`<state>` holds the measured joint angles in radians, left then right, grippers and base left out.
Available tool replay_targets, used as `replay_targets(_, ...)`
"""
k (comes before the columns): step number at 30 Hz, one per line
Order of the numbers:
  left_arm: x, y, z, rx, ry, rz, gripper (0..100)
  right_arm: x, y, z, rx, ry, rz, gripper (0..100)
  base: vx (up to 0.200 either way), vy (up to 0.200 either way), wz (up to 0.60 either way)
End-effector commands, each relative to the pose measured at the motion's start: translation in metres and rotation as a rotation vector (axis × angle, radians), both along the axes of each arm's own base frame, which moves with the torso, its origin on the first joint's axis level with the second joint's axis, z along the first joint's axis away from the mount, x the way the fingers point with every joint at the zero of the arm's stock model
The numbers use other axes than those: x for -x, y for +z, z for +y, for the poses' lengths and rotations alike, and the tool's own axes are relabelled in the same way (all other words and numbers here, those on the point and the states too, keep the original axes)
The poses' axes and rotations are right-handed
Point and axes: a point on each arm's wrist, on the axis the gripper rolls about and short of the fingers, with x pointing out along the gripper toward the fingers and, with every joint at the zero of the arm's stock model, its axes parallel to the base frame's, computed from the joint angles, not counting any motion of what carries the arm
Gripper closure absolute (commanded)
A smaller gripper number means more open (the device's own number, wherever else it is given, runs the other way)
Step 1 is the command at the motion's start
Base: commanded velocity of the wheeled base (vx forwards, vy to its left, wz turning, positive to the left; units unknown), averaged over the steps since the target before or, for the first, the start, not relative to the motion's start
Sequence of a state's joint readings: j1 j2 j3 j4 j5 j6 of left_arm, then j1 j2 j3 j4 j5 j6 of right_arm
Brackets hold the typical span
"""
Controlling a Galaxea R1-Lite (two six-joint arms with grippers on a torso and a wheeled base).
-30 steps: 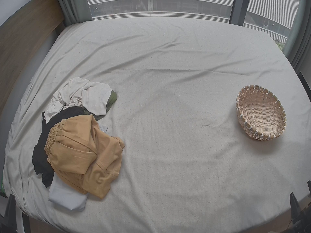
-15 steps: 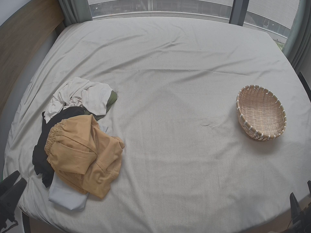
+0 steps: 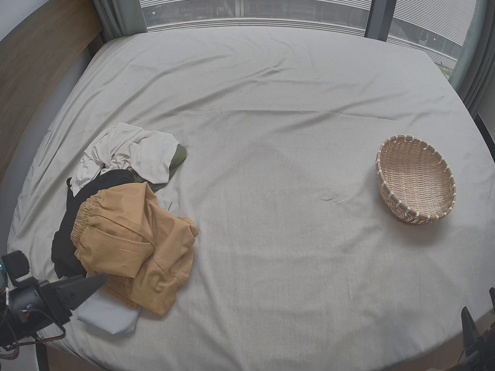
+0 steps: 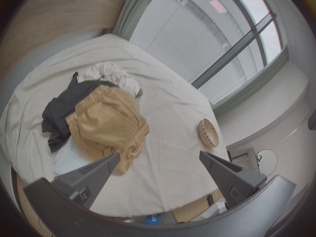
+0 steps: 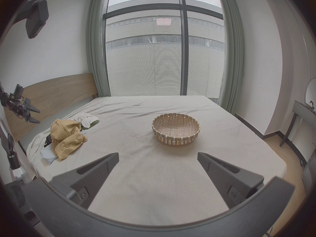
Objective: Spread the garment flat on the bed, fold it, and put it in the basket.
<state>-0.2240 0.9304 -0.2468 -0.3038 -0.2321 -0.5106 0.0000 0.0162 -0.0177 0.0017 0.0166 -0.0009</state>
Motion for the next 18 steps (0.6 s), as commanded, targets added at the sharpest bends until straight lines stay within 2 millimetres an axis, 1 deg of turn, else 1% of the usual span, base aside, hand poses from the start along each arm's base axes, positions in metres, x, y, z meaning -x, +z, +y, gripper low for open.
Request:
replay_targets(1,-0.029,-0.023,-0.006,-0.036,0.000,0.193,0,0.000,-0.005,0.000,0.001,0.000,0.006,0,0.000,0.000,0.00)
replay_targets(4,-0.033,-0.027,-0.007,-0.036,-0.008,0.212,0,0.000,-0.005,0.000,0.001,0.000,0.006,0,0.000,0.000,0.00)
replay_targets(5,-0.038,-0.033,-0.009,-0.038,-0.022,0.243,0,0.000,-0.005,0.000,0.001,0.000,0.006,0,0.000,0.000,0.00)
replay_targets(13,-0.062,-0.049,-0.014,-0.051,-0.023,0.320,0,0.000,-0.005,0.000,0.001,0.000,0.006,0,0.000,0.000,0.00)
replay_targets(18,-0.073,-0.067,-0.017,-0.068,-0.026,0.391,0,0.000,-0.005,0.000,0.001,0.000,0.006,0,0.000,0.000,0.00)
